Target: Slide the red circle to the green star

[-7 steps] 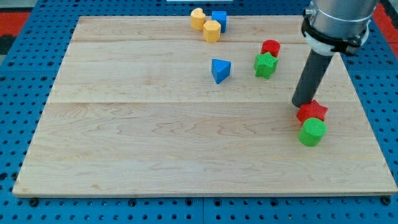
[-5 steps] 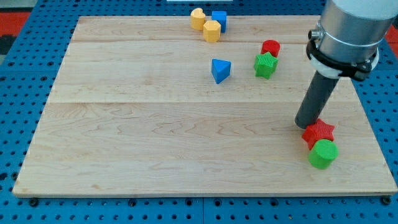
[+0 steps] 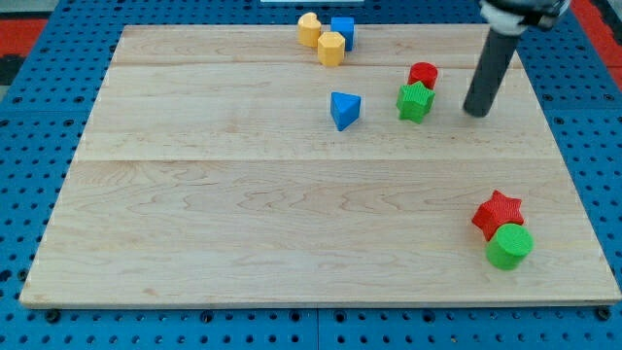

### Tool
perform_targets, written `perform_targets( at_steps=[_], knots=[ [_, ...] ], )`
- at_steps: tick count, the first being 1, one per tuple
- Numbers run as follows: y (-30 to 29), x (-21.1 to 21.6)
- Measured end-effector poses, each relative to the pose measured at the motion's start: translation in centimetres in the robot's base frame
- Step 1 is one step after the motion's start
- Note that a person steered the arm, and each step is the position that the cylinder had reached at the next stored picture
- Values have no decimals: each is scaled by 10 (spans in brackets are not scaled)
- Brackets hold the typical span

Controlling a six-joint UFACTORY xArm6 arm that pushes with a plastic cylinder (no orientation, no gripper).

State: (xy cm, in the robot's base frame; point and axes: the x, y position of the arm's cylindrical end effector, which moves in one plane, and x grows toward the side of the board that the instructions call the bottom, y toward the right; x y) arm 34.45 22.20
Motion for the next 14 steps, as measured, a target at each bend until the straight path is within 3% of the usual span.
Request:
perform_targets(
  at_steps=[1, 2, 3, 5, 6, 7, 8, 9, 10, 12, 14],
  knots=[
    [-4, -59],
    [-63, -79],
    [-67, -80],
    [20, -88],
    [-3, -72],
    [-10, -29],
    [-36, -23],
    [-91, -24],
    [-104, -33],
    [-100, -93],
    [-137, -78]
  ],
)
